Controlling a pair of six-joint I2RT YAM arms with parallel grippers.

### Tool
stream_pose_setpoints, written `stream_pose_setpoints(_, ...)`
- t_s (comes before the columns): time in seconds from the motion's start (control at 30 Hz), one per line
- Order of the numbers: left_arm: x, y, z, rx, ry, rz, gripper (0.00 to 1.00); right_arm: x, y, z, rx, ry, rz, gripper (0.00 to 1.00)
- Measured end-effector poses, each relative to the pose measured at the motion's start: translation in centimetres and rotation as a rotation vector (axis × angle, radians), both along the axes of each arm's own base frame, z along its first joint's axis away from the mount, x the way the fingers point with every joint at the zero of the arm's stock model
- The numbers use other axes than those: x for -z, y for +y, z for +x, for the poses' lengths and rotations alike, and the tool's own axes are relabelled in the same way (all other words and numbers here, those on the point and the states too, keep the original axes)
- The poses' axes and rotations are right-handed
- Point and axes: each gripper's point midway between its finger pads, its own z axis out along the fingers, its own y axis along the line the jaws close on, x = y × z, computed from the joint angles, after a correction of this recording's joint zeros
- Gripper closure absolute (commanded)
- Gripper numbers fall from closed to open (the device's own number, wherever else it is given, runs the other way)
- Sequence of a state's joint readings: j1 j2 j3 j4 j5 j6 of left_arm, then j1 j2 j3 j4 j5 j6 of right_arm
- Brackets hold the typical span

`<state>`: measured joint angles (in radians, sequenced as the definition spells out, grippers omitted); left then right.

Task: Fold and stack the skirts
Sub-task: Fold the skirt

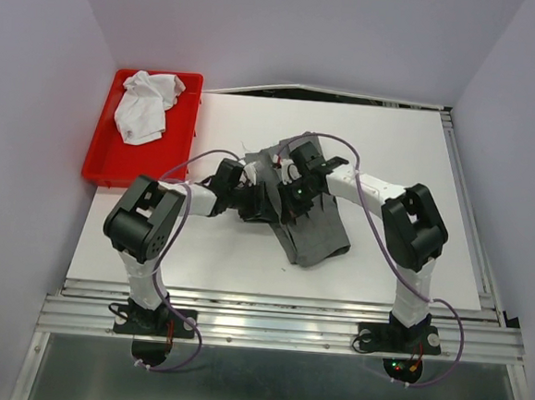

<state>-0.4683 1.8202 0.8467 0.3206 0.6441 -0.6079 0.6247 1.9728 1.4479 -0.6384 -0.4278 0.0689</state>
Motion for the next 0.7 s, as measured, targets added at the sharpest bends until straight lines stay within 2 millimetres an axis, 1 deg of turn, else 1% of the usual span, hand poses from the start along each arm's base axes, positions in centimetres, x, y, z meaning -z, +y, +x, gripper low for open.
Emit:
stream_pose_setpoints(0.03, -0.1, 0.5, -0.1, 0.006, -0.001, 0.014, 0.49, 0.2, 0.0, -0.1, -0.002, 0.004, 0.0, 0.9)
stream_pose_setpoints(0.1, -0.2, 1.4, -0.4, 0.01, 0.003, 0.035, 0.43, 0.5, 0.1, -0.2, -0.008, 0.014, 0.003, 0.86)
stream_pose_setpoints(0.13, -0.5, 2.2, -0.5, 0.013, 0.001, 0.052, 0.4, 0.6, 0.1, -0.2, -0.011, 0.016, 0.006, 0.74)
stream_pose_setpoints(0.2, -1.2, 3.3, -0.5, 0.019, -0.011, 0.074, 0.37, 0.5, 0.2, -0.2, -0.015, 0.015, 0.013, 0.64)
stream_pose_setpoints(0.23, -2.0, 4.2, -0.4, 0.02, -0.029, 0.087, 0.36, 0.3, 0.2, -0.2, -0.019, 0.013, 0.02, 0.52)
stream_pose_setpoints(0.27, -2.4, 4.5, -0.3, 0.019, -0.037, 0.09, 0.35, 0.2, 0.2, -0.2, -0.018, 0.014, 0.023, 0.5)
stream_pose_setpoints(0.3, -3.8, 5.4, 0.3, 0.006, -0.071, 0.092, 0.31, -0.1, 0.1, -0.1, -0.017, 0.014, 0.033, 0.49)
stream_pose_setpoints(0.33, -4.7, 5.9, 0.8, -0.005, -0.094, 0.092, 0.3, -0.4, 0.1, 0.0, -0.016, 0.01, 0.042, 0.48)
stream_pose_setpoints(0.37, -6.2, 6.5, 1.7, -0.023, -0.134, 0.09, 0.3, -1.0, 0.0, 0.2, -0.012, 0.002, 0.054, 0.48)
stream_pose_setpoints(0.47, -9.8, 7.6, 4.6, -0.076, -0.243, 0.089, 0.3, -3.7, -1.3, 1.8, 0.029, -0.053, 0.094, 0.48)
stream_pose_setpoints(0.5, -10.7, 7.7, 5.5, -0.09, -0.272, 0.089, 0.32, -5.0, -1.9, 2.5, 0.049, -0.085, 0.11, 0.49)
stream_pose_setpoints(0.53, -11.4, 7.7, 6.3, -0.102, -0.293, 0.092, 0.32, -5.8, -2.3, 2.8, 0.059, -0.104, 0.119, 0.49)
stream_pose_setpoints(0.6, -12.0, 7.6, 7.9, -0.12, -0.32, 0.097, 0.34, -7.6, -3.4, 3.7, 0.087, -0.159, 0.129, 0.49)
stream_pose_setpoints(0.63, -11.7, 7.5, 8.7, -0.13, -0.319, 0.107, 0.34, -8.4, -3.9, 4.0, 0.098, -0.183, 0.133, 0.48)
stream_pose_setpoints(0.67, -11.2, 7.5, 9.4, -0.142, -0.309, 0.121, 0.34, -8.9, -4.1, 4.0, 0.091, -0.201, 0.136, 0.45)
stream_pose_setpoints(0.7, -10.5, 7.6, 10.2, -0.155, -0.295, 0.135, 0.34, -9.1, -4.1, 3.9, 0.083, -0.206, 0.138, 0.43)
